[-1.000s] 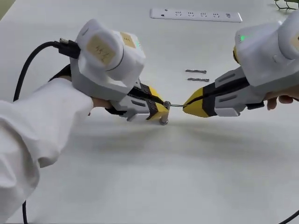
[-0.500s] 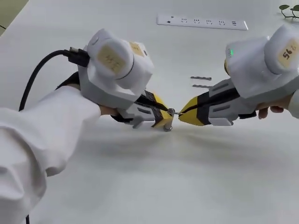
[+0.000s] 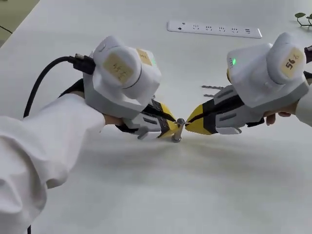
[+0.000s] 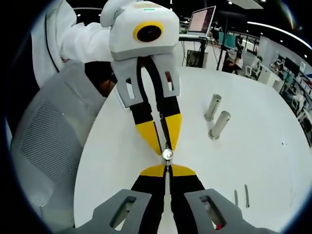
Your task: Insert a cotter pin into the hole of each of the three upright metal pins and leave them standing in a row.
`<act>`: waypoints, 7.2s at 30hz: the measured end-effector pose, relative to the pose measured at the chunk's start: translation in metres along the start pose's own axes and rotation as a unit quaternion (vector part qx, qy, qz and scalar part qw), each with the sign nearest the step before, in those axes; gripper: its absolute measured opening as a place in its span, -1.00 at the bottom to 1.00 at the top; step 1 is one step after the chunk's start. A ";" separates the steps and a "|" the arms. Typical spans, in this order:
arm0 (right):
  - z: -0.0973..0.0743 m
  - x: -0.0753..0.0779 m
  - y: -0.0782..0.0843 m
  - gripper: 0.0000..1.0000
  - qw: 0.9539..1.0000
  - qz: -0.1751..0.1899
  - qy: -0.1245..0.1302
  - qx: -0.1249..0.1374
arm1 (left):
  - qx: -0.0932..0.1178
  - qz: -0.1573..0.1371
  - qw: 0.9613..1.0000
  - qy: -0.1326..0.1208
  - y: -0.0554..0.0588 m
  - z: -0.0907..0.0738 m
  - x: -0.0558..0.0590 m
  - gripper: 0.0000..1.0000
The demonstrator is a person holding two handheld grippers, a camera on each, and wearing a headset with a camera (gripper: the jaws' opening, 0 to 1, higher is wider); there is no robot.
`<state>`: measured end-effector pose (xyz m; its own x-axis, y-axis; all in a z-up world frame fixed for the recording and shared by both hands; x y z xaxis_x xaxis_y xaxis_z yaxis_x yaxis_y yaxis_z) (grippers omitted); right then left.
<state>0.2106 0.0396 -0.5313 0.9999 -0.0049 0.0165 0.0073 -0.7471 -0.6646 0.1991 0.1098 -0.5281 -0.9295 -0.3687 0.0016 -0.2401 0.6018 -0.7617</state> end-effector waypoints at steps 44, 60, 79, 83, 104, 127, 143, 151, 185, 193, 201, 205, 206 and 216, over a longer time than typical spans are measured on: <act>0.013 -0.002 -0.013 -0.90 1.000 -0.004 -0.019 -0.011 | 0.022 -0.015 1.000 -0.013 0.016 -0.022 0.003 -0.62; 0.015 -0.001 -0.018 -0.92 1.000 -0.001 -0.014 -0.019 | 0.042 -0.049 0.997 -0.039 0.035 -0.043 0.001 -0.11; 0.028 0.039 -0.028 -0.92 1.000 -0.005 0.005 -0.016 | 0.061 -0.104 0.991 -0.057 0.046 -0.057 -0.002 0.02; 0.029 0.039 -0.027 -0.92 1.000 -0.006 0.004 -0.016 | 0.059 -0.104 0.991 -0.057 0.048 -0.058 -0.001 0.03; 0.028 0.037 -0.034 -0.49 1.000 -0.019 0.007 0.005 | 0.056 -0.106 0.991 -0.064 0.048 -0.059 -0.001 0.10; -0.045 -0.015 -0.020 0.26 0.977 0.112 0.098 0.152 | 0.135 -0.128 0.980 -0.070 0.022 -0.071 0.012 0.51; -0.085 -0.042 0.012 0.84 0.948 0.190 0.174 0.186 | 0.112 -0.134 0.983 -0.062 0.037 -0.075 0.028 0.84; -0.096 -0.047 0.027 0.97 0.936 0.219 0.201 0.189 | 0.124 -0.140 0.980 -0.073 0.032 -0.079 0.027 0.85; -0.109 -0.067 0.042 0.97 0.912 0.265 0.247 0.195 | 0.111 -0.122 0.970 -0.178 0.030 -0.088 -0.084 0.58; -0.109 -0.075 0.051 0.97 0.904 0.288 0.256 0.185 | 0.103 -0.128 0.963 -0.213 0.033 -0.081 -0.099 0.49; -0.116 -0.084 0.060 0.97 0.889 0.315 0.278 0.182 | 0.081 -0.117 0.963 -0.227 0.038 -0.068 -0.108 0.23; -0.118 -0.089 0.065 0.97 0.885 0.325 0.284 0.173 | 0.078 -0.114 0.965 -0.222 0.039 -0.061 -0.109 0.12; -0.118 -0.091 0.066 0.97 0.884 0.327 0.286 0.171 | 0.075 -0.113 0.966 -0.222 0.040 -0.059 -0.110 0.12; -0.126 -0.099 0.070 0.97 0.873 0.343 0.298 0.174 | 0.066 -0.121 0.970 -0.203 0.046 -0.042 -0.114 -0.15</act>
<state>0.1100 -0.0957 -0.4853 0.5854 -0.7952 -0.1578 -0.4823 -0.1852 -0.8562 0.2821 0.2092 -0.5355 -0.6580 -0.7517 -0.0444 -0.3739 0.3774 -0.8472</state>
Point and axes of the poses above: the centre of the closed fingertips' face, and the gripper's own axes: z roughly forward along the fingers, x roughly to its right, y roughly out of its underside, the point moved 5 cm from there along -z, roughly backward along the fingers, and after that the axes turned 1 degree about z, right-handed, at the moved point
